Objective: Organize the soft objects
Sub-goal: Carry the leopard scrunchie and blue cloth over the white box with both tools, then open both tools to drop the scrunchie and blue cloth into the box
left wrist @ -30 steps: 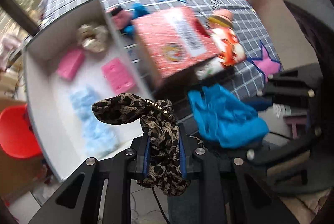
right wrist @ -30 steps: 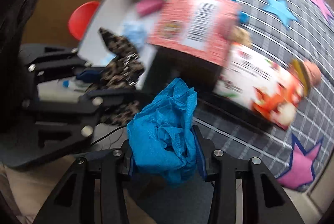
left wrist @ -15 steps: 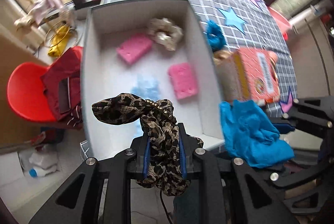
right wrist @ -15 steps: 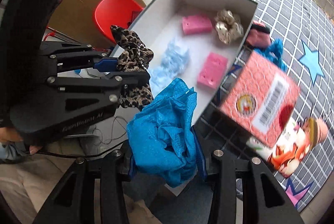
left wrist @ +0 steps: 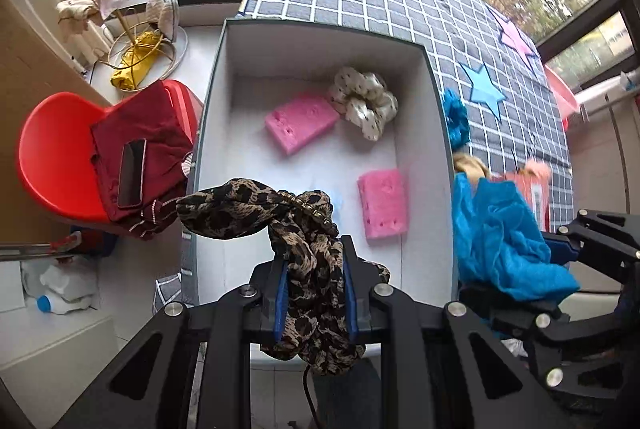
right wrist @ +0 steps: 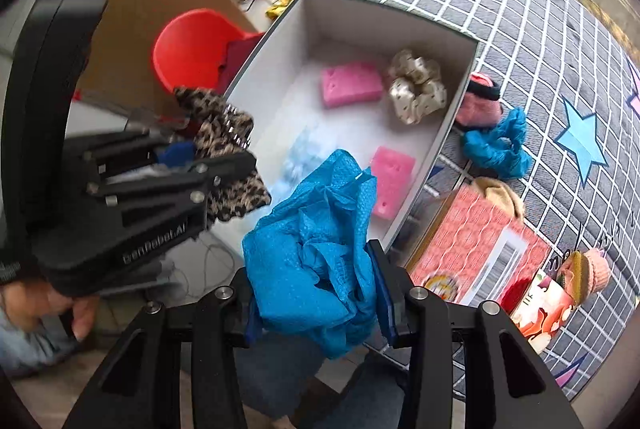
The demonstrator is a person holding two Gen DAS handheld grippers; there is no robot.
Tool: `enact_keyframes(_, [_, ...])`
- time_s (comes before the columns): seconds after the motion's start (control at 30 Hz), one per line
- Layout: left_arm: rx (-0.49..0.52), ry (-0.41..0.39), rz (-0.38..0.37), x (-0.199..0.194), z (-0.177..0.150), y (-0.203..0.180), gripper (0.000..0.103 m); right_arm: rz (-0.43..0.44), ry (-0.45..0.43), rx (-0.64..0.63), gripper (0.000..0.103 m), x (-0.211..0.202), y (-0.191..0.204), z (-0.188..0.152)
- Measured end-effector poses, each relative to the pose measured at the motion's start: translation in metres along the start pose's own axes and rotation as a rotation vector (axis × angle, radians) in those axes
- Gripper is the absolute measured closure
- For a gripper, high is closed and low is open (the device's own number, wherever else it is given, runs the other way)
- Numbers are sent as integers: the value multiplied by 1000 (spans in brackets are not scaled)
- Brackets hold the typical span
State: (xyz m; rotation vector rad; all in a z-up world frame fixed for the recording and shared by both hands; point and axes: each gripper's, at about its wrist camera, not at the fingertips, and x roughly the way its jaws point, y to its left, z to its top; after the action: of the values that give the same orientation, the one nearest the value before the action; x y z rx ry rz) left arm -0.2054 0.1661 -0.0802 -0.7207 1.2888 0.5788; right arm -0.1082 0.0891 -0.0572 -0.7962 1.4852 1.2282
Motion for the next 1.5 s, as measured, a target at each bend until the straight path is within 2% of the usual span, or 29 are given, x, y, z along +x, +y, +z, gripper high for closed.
enact_keyframes(0.2, [-56,-29,6,0,14,6,79,3,-29,48,58,-3,-7,25])
enact_keyframes(0.57, [-74,-50,43,13,35,9,79,11,-32,124,58,14,-21,64])
enact_keyframes(0.9, [-92,-18,53,33,46,10,79,-37,-22,144,58,33,-34,87])
enact_keyframes(1.5, [-88,39,70,58,49,8,79,-45,1,159,58,54,-38,103])
